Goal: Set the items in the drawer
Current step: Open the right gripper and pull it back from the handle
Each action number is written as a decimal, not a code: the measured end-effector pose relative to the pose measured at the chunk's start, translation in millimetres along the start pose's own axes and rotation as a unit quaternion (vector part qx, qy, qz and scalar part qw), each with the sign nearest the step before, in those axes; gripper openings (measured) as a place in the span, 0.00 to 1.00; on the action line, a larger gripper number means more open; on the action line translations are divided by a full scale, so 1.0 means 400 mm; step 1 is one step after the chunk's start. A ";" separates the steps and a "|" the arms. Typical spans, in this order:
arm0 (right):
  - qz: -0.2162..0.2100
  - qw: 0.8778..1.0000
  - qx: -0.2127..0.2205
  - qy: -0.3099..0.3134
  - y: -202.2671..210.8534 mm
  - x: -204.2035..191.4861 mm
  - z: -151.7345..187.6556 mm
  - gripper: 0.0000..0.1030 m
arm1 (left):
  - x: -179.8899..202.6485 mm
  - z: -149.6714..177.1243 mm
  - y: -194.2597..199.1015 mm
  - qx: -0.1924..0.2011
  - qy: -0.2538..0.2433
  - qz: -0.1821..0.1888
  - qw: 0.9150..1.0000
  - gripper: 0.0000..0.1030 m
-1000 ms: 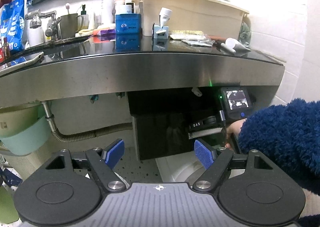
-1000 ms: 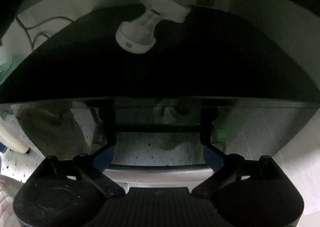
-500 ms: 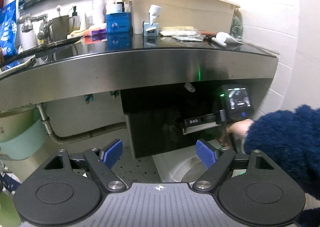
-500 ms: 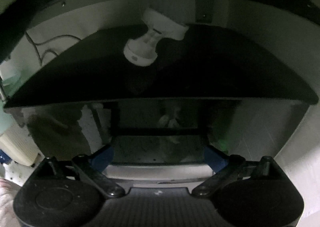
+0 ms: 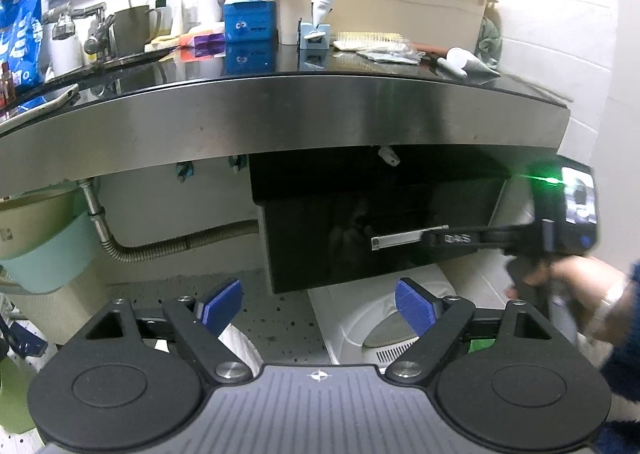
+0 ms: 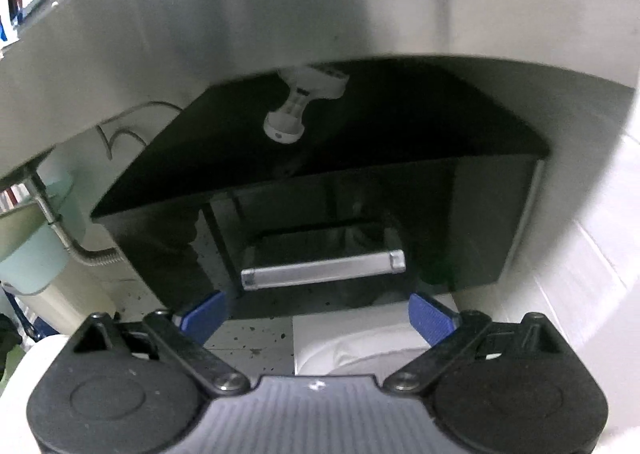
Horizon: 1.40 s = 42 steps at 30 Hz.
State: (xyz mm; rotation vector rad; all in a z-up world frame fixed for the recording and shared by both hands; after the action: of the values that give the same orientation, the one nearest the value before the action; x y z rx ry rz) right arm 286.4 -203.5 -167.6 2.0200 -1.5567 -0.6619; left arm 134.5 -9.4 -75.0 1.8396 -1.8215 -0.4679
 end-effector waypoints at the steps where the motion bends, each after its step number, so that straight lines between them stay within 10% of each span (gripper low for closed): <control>1: 0.004 1.000 0.002 -0.003 0.022 0.000 0.007 0.96 | 0.000 0.000 0.002 0.000 0.000 -0.001 1.000 0.82; 42: 0.102 0.992 0.064 0.022 0.607 -0.204 -0.010 0.96 | 0.013 -0.076 0.186 0.043 -0.012 -0.013 0.999 0.85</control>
State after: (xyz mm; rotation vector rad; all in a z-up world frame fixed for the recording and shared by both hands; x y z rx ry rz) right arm 93.9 -177.2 -0.4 1.9150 -1.7895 -0.4464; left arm 91.0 -9.2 -7.0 1.9262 -1.8617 -0.4285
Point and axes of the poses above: each gripper's, at about its wrist camera, not at the fingertips, and y roughly against the way its jaws point, x to its right, z to its underside, the point moved 9 cm from there along -y, roughly the way its jaws point, and after that the axes turned 6 degrees about y, right-handed, at the moved point
